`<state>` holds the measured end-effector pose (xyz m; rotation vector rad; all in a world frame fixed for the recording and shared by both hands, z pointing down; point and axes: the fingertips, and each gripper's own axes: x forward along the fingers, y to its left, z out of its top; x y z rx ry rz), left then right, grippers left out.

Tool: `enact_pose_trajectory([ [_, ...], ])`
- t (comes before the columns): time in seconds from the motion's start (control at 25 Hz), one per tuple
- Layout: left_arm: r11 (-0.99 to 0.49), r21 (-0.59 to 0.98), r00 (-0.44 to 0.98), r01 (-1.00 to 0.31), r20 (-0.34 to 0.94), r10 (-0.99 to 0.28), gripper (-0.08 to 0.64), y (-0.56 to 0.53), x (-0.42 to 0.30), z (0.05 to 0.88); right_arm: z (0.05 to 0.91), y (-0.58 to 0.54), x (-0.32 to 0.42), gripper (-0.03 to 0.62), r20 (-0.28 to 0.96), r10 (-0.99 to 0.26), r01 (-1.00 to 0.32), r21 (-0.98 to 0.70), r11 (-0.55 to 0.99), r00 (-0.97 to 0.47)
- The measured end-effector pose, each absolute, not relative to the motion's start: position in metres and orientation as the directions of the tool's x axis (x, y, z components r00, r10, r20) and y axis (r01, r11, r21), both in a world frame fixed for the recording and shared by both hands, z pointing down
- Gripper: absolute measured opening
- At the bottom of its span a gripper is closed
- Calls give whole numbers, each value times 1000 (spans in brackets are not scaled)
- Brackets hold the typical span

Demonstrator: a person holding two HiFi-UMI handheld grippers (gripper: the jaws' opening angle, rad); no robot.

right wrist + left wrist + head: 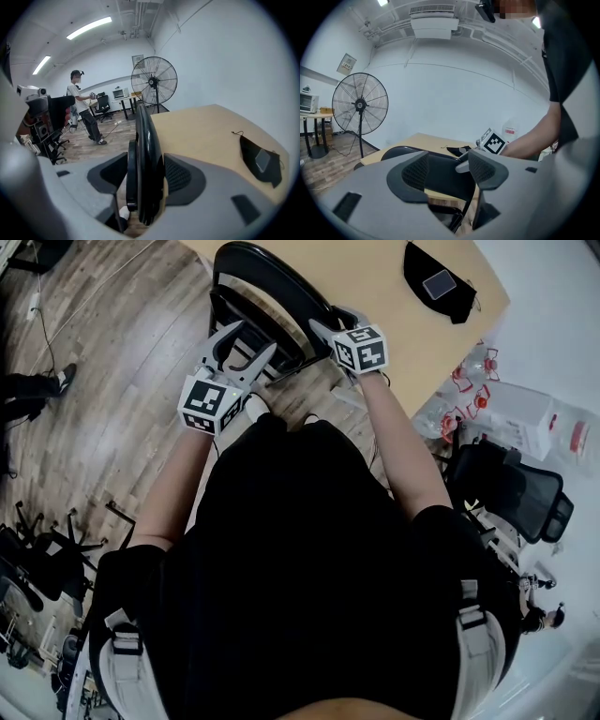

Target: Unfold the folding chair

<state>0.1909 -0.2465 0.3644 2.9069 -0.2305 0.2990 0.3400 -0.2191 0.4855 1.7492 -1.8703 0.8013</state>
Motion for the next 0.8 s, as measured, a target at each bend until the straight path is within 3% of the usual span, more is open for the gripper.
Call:
enact_pose_trajectory([
  [0.16,-966,195,968,-171,218,-127,258,-245,191,368,487,-219,348,160,686,-725,-996,-84,7,-63],
  [0.52,-959,194,960,-204,229,-158,258,-232,182,368,485,-214,347,155,683,-727,-996,-84,16,-69],
  [0.8,-931,205,938,-302,241,-251,258,-217,176,363,479,-210,325,149,669,-725,-987,-118,112,-162],
])
